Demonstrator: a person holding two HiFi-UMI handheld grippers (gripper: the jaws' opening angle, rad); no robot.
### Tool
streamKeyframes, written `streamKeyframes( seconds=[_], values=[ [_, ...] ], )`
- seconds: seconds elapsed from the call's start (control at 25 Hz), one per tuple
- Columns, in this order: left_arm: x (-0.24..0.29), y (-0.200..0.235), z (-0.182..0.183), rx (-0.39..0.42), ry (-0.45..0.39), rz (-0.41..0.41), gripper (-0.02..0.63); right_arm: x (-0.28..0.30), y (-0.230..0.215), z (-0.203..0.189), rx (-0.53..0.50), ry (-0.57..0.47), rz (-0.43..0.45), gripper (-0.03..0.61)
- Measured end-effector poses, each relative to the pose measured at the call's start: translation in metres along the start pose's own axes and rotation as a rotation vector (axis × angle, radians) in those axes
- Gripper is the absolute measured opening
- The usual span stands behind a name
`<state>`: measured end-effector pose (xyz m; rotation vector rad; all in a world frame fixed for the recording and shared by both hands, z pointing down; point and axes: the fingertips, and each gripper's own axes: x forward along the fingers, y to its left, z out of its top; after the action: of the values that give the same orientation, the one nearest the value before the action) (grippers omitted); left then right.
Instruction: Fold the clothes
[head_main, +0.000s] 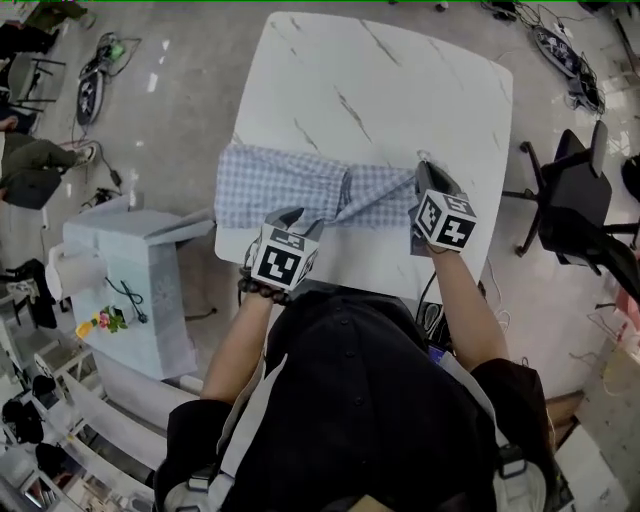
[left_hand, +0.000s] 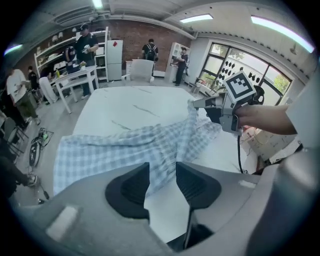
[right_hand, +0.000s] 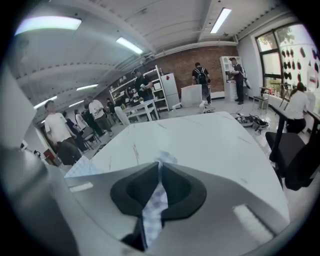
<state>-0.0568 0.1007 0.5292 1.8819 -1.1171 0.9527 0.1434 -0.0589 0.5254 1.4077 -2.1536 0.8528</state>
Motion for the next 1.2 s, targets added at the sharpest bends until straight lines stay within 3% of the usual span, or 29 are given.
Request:
streamKeyframes(
  seconds=[0.2,0.48,0.96,1.2],
  values=[
    [0.026,-0.043,0.024,0.124,0.027,-0.091,0.175,-0.044,-0.028,-0.037,0.103,0.012,-0.039,0.025],
    [0.045,-0.073,0.032,0.229,0.061,-0.137,0.172,-0.076,-0.045,-0.070,0.184,0.018,-0.076,0.023],
    [0.058,-0.083,0.030,0.288,0.104,-0.164,0.172,-0.092,-0.066,-0.125,0.201,0.117,-0.148,0.026],
    [0.063,-0.098,0.043,0.332,0.095,-0.195,0.172,-0.108,-0.086,-0.109,0.251,0.050,-0.160,0.167]
  ],
)
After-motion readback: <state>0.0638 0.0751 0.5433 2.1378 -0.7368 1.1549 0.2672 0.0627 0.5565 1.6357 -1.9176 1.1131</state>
